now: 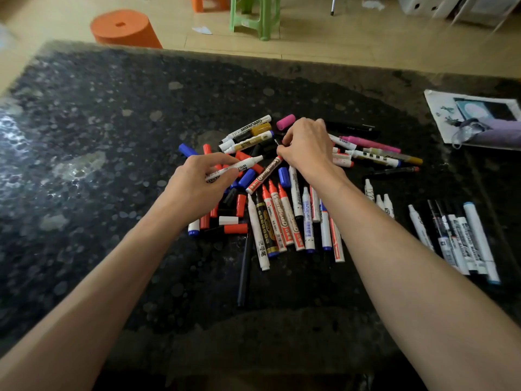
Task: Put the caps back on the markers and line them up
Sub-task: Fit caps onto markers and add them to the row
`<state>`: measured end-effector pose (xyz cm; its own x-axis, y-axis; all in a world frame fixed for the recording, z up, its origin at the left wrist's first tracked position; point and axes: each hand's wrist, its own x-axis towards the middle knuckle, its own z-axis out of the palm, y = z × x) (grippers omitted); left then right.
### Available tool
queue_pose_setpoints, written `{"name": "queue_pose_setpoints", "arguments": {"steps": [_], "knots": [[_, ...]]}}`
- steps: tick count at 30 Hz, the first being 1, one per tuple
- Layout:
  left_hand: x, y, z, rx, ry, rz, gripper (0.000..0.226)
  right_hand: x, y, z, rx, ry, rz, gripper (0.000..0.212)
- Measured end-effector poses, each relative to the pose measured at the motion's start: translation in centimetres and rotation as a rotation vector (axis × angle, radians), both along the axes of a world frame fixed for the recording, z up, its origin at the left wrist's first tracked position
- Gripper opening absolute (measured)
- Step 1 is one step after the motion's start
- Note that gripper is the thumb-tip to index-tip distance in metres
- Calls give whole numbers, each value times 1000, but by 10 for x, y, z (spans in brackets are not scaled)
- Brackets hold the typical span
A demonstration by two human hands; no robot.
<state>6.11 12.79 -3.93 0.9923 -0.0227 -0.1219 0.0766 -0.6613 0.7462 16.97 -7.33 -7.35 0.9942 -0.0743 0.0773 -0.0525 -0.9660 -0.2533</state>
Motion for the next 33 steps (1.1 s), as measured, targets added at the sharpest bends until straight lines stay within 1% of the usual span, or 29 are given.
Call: {"name": "queue_pose_setpoints", "arguments": {"steps": [2,5,6,8,9,10,12,14,16,19,23,26,29,31,33], "knots": [[0,0,0,8,1,-7,26,-1,-1,2,78,25,-27,33],[-1,-2,2,18,21,-34,24,-16,-14,13,276,-27,-47,31],[-2,-3,2,19,24,-48,23,-26,-19,18,382,-6,-37,33],[-2,-5,1,9,20,-69,21,-48,-30,26,603,97,10,44],[-2,-7,-1,2,20,-82,20,-59,-36,30,664,152,36,51],[-3,-9,-2,-5,25,-101,18,-71,-41,33,678,194,57,51],[-6,-14,-3,-11,34,-146,19,-93,-50,40,714,236,48,40],[-8,-19,-3,-1,39,-191,22,-114,-58,46,878,260,-27,32],[-11,-24,-1,9,36,-227,25,-131,-65,50,1054,256,-82,27],[-14,-29,1,-20,29,-265,25,-144,-73,52,1190,208,-125,21],[-15,-33,-2,-24,22,-297,25,-150,-80,48,1187,127,-117,19],[-14,-34,-2,-32,11,-304,26,-150,-85,41,1059,106,-80,22],[-14,-36,-1,-44,0,-309,26,-152,-83,38,918,168,-11,37],[-13,-36,0,-45,1,-319,26,-154,-79,35,862,225,34,46],[-12,-35,1,-53,-10,-308,25,-154,-77,31,820,224,38,51]]}}
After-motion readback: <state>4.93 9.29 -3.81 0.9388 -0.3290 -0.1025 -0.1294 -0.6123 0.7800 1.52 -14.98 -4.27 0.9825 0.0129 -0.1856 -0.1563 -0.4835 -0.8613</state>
